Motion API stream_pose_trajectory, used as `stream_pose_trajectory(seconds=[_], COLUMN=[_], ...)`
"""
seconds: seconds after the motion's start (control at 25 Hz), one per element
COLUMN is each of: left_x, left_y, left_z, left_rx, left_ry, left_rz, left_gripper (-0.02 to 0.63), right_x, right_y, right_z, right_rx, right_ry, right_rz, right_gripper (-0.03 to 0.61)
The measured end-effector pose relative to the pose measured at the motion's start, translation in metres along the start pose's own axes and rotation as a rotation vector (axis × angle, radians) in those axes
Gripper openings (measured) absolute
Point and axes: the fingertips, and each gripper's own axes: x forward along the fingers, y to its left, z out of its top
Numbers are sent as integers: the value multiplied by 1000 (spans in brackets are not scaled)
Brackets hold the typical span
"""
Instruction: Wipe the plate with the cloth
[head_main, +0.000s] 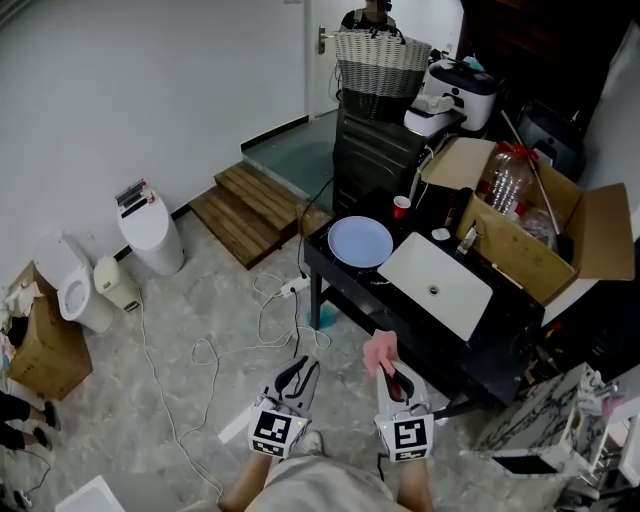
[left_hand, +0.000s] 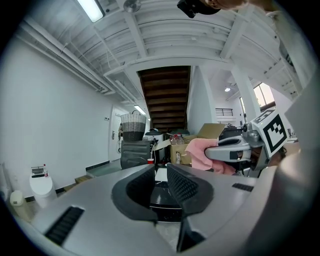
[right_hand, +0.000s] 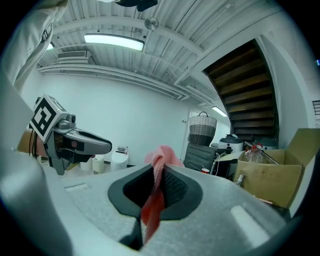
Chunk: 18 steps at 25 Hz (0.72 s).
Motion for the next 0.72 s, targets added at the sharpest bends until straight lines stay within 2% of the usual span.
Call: stream_pose_trajectory(seconds=[0.28,0.72], left_x=[19,37], left_y=[28,57], left_z=[3,1], left_rx=[-15,-26], left_ry=[-15,-21], left_rz=[-26,-32], left_gripper=[75,74], right_x=[31,63], right_y=[1,4], right_z=[1,4], right_rx=[23,8], right_ry=[40,34], right_rz=[-25,-33], right_gripper=[25,25])
